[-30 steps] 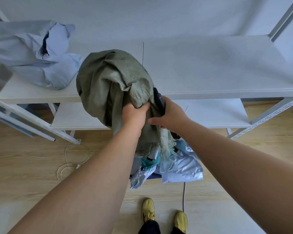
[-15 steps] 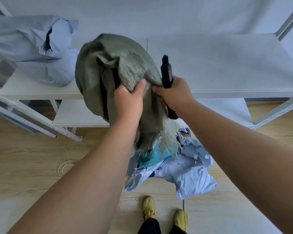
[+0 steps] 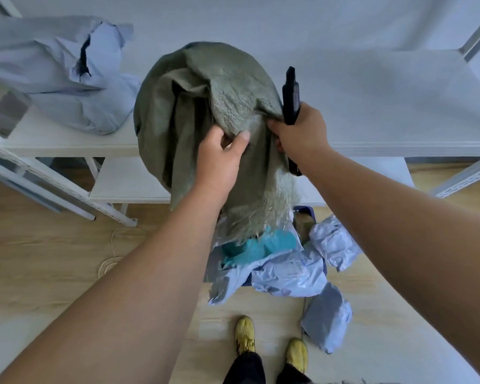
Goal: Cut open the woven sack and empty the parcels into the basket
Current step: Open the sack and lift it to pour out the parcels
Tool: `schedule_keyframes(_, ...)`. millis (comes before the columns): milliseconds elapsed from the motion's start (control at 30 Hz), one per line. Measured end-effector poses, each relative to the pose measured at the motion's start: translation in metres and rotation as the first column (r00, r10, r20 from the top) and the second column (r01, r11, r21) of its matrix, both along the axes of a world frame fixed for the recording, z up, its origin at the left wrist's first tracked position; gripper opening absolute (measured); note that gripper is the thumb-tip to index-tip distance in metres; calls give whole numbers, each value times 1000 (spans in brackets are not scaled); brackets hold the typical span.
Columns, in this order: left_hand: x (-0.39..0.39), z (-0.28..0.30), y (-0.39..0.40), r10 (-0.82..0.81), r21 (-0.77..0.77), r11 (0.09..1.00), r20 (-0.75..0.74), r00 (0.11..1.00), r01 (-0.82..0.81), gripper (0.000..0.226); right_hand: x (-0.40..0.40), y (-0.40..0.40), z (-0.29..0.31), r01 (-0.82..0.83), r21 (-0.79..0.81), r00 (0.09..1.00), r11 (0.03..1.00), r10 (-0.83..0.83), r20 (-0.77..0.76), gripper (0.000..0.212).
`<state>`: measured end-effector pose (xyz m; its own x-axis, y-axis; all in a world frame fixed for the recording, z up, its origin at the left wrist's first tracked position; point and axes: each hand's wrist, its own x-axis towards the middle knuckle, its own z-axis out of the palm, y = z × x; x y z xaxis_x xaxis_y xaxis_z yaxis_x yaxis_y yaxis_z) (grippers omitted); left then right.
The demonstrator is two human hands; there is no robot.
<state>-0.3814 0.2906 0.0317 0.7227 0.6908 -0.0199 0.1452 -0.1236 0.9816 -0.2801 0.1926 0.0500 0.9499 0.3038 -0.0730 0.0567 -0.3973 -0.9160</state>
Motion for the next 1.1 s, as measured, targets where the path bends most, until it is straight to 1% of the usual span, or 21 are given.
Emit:
schedule_keyframes(100,-2,1,-1,11,-12,1000,16,1000,-11,20,-1,0,0,-6,5,999,1000,6,50,27)
schedule_keyframes(233,-2,-1,0,20,2,1000,8,1000,-20,32,-3,-3,0,-25,-72,997,997,30,67,28)
schedule_keyframes(333,-6,2,3,-5,11,1000,44,999,4,32,-7,-5,5,54,30,995,998,-56,80,27)
schedule_keyframes(367,-7,3,3,-14,26,1000,39,999,13,39,-7,-5,8,63,57,994,996,-68,91,26)
schedule_keyframes(400,-8,3,2,-26,35,999,16,1000,26,48,-7,-4,10,48,51,994,998,-52,99,26)
schedule_keyframes(467,-13,-6,-2,-49,27,998,-96,994,52,71,-5,-5,16,-7,-15,997,1000,8,82,24)
schedule_keyframes(533,-19,-23,-7,-94,0,995,-230,969,96,91,-2,-6,20,-39,-47,998,998,42,53,23)
schedule_keyframes(567,-23,-31,-11,-124,-23,992,-279,952,123,95,-2,-6,20,-61,-48,998,997,62,29,24)
schedule_keyframes(600,-25,-38,-16,-143,-46,990,-293,945,136,95,-5,-7,19,-88,-27,996,996,88,-15,24)
schedule_keyframes(700,-21,-43,-27,-114,-85,992,-268,957,95,82,-13,-7,15,-142,114,963,983,164,-212,25)
schedule_keyframes(767,-14,-38,-29,-79,-137,990,-259,963,44,62,-14,-9,14,-165,179,933,970,212,-291,25)
schedule_keyframes(800,-11,-37,-29,-54,-175,984,-248,967,10,49,-14,-10,14,-178,203,922,963,235,-307,25)
schedule_keyframes(833,-7,-38,-28,-27,-203,979,-247,969,-24,36,-14,-10,12,-188,205,922,960,245,-300,24)
schedule_keyframes(867,-5,-37,-30,-4,-212,976,-253,967,-52,25,-12,-10,10,-193,171,937,966,233,-260,24)
schedule_keyframes(933,-2,-38,-32,50,-193,976,-271,961,-106,10,-12,-12,5,-174,21,978,984,175,-109,24)
schedule_keyframes(1000,0,-39,-31,125,-184,966,-276,953,-180,6,-16,-17,1,-147,-80,989,986,148,3,32)
schedule_keyframes(1033,0,-37,-29,161,-185,958,-278,947,-217,6,-21,-21,0,-151,-107,987,983,155,33,36)
schedule_keyframes(1100,1,-33,-24,216,-195,941,-280,935,-276,10,-34,-29,-9,-175,-134,982,975,183,53,38)
